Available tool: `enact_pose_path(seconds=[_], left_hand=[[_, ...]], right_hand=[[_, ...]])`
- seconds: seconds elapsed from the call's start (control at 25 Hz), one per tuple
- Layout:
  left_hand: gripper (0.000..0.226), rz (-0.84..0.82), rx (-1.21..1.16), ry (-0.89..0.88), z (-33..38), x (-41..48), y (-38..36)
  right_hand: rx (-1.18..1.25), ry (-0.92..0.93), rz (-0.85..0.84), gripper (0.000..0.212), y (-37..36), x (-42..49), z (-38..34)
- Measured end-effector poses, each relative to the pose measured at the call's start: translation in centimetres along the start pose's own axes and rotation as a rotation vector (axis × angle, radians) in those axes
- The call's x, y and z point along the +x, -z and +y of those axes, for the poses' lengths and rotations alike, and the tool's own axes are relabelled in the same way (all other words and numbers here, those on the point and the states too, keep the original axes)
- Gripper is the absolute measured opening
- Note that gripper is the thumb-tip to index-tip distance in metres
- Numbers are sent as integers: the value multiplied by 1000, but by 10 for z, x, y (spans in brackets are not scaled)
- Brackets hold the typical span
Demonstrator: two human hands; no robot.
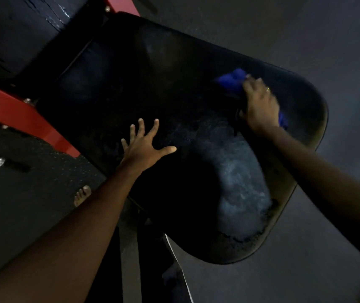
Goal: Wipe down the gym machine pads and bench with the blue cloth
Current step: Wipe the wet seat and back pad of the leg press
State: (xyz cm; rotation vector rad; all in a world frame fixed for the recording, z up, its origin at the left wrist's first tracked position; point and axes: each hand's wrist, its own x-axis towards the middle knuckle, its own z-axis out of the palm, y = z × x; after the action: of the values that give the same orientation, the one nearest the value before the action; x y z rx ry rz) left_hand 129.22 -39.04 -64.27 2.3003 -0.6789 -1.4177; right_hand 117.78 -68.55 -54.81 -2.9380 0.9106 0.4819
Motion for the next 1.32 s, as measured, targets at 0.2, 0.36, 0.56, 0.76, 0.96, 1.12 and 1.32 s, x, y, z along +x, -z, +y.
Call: enact_pose_path(seconds=[0.2,0.36,0.56,0.76,0.96,1.12,1.32], left_hand=[[103,9,-6,-4,-1,2,0],[102,19,-36,-28,-2,2,1],[104,28,-23,16,2,3,0],[106,28,-30,32,7,2,2],[107,-4,-47,21,8,3,7],[108,24,-13,39,11,5,1],[107,15,-29,45,7,7,2]], right_hand=[[92,-172,19,72,-17,3,-57],[13,247,-203,76,-25,-80,-59],[-84,-121,-23,73,26,-8,57],[57,-287,61,67,3,-13,-13],[20,257,-190,69,-18,-84,-39],[-40,-198,25,71,25,-39,75],[-11,-429,148,65,14,44,55]])
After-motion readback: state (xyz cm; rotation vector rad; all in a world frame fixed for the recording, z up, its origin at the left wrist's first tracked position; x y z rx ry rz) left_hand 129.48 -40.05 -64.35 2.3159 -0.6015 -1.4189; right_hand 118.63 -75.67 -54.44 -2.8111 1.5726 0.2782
